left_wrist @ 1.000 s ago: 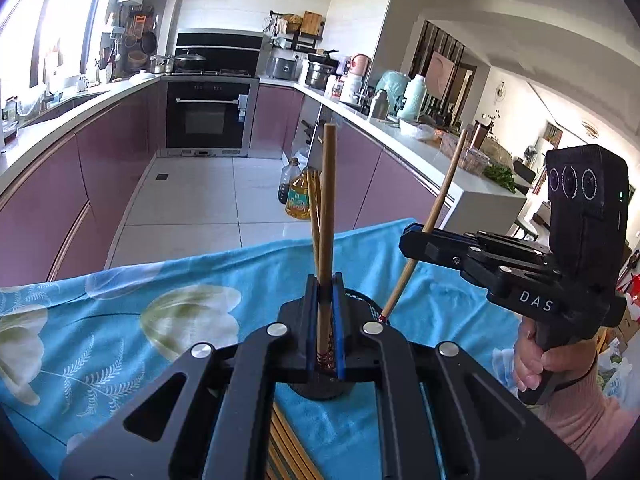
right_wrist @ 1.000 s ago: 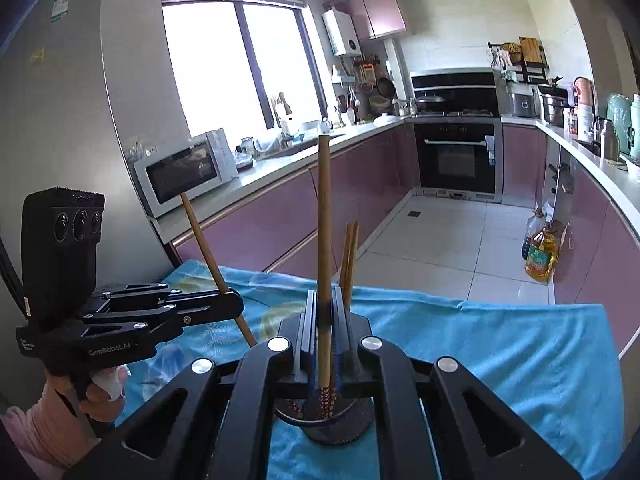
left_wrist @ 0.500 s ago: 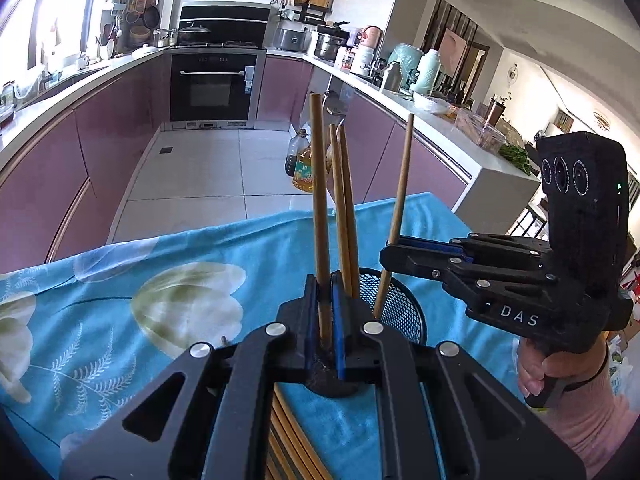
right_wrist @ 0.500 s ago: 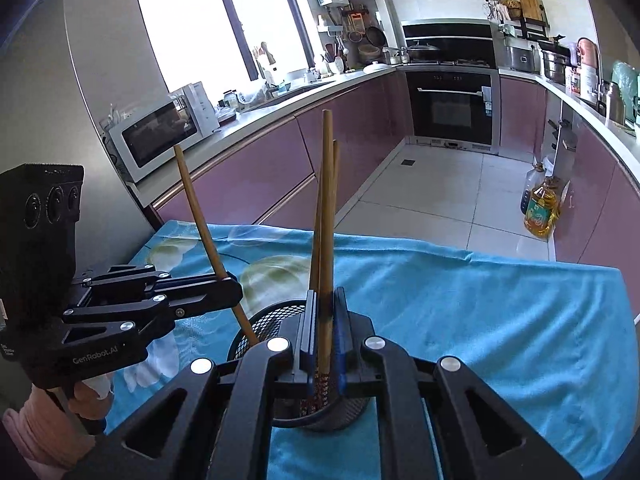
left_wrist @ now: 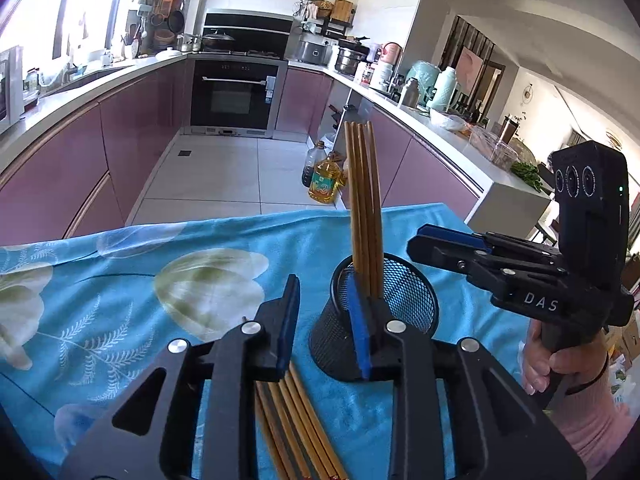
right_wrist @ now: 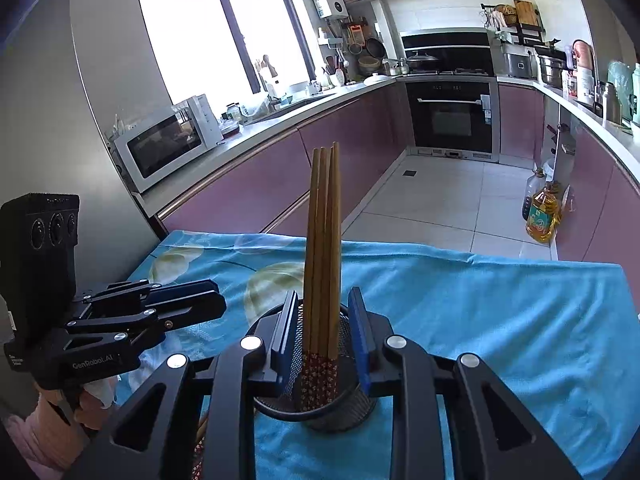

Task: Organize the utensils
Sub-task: 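Withdraw both open tools from the mesh cup, then move both open tools toward the remaining chopsticks on the cloth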

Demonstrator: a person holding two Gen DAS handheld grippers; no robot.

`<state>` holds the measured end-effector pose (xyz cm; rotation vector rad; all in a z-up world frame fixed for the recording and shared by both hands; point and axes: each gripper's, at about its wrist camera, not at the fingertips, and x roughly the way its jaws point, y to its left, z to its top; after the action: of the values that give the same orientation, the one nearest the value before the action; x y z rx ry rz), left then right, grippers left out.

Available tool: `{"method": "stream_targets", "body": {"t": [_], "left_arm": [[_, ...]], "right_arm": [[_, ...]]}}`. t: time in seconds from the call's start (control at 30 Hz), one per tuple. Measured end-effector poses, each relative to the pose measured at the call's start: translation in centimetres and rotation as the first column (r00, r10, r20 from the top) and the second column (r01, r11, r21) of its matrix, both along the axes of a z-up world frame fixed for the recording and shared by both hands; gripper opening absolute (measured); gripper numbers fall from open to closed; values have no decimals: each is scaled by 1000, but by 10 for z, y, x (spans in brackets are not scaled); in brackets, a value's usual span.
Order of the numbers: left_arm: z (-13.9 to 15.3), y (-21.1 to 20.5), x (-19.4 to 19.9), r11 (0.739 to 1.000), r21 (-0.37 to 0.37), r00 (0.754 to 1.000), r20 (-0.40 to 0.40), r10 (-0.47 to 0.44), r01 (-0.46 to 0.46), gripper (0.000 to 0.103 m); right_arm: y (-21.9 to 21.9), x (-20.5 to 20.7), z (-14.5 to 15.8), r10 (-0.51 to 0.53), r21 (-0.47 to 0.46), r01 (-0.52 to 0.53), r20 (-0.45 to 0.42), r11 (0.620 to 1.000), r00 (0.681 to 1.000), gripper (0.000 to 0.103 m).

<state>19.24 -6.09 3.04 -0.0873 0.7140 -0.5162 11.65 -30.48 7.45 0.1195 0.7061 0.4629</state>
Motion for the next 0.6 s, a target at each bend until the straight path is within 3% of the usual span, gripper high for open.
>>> {"method": "stream_targets", "body": {"t": [0.13,0.33,0.4,0.6], "left_arm": [[-5,19,-19,999,19,999,14,32,-33,37],[-32,44,-43,995,74,997,-33,76,-74,39],[-45,49,-50,992,99,995,-56,85,-79,42],[-89,58,-65,988,141,985,-147,84,-64,43]], "right_arm": [[4,-23,8,39,-9,-39,49,999,998,37],[16,-57,4,124,-28,-122,71,992,990,43],[24,-65,-7,155,-36,-154,46,987,987,51],[50,-74,-56,185,-68,-191,-90,979,979,51]]}}
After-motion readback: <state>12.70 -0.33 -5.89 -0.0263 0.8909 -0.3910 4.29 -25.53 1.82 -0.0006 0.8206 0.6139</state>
